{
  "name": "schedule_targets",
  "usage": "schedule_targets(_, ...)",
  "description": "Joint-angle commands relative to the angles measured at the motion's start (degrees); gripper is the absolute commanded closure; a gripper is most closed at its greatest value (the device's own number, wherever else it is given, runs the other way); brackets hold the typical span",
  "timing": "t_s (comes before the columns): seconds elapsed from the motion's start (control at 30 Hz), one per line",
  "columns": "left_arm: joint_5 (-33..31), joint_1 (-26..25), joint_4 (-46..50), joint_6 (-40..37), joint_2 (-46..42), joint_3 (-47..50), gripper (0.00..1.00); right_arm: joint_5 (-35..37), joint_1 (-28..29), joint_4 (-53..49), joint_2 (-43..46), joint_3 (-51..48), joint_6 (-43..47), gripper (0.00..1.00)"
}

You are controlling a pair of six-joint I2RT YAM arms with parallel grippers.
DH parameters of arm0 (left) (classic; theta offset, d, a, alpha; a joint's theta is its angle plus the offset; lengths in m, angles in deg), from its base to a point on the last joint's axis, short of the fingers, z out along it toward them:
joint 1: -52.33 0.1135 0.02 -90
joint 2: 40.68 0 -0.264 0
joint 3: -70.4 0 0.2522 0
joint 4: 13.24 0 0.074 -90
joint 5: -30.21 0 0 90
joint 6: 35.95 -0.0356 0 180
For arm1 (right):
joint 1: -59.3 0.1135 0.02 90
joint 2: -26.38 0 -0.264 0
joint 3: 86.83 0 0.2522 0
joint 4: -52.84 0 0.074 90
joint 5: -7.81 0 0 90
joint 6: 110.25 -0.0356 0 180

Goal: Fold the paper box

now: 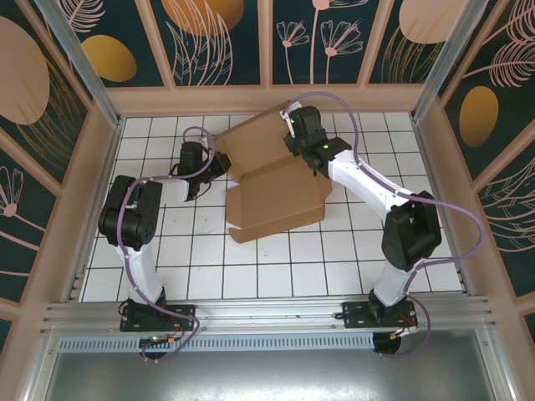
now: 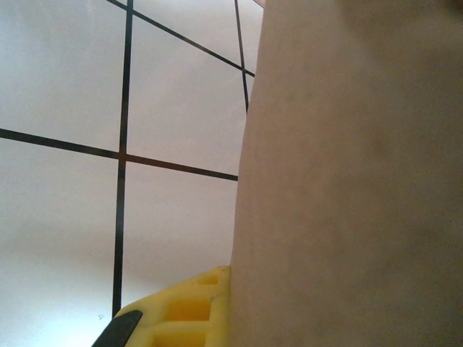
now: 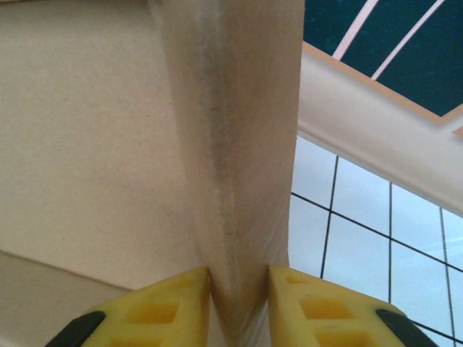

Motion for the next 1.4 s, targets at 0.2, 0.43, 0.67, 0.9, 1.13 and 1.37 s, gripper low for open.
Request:
schedule_targets(0.2, 4.0, -0.6, -4.1, -0.3, -2.4, 0.5, 1.00, 9.0, 3.2, 1.0, -4.0, 2.0, -0.5, 1.00)
schedule_targets(0.43, 4.2, -0.6, -4.4, -0.5, -2.5, 0.8, 1.00, 9.1, 3.0, 0.0, -5.4, 3.6, -2.4, 0.87)
schedule_targets(0.67, 4.7, -0.6, -5.3, 0.1, -2.5, 1.1, 1.00, 7.7, 2.0, -1.0, -6.8, 6.2, -3.4, 0.75)
schedule_targets(0.9, 5.3, -0.6, -6.8, 0.4, -2.7, 1.6, 1.00, 8.6, 1.6, -1.9, -8.6, 8.6, -2.9, 0.64)
schedule_targets(1.13, 5.4, -0.5, -7.1, 0.5, -2.6, 1.7, 1.00, 12.7, 1.4, -1.7, -10.2, 9.8, -0.1, 0.62)
schedule_targets(1.37, 5.5, -0.5, -7.1, 0.8, -2.5, 1.7, 1.00, 18.0, 1.7, -1.0, -11.4, 8.9, 3.4, 0.93)
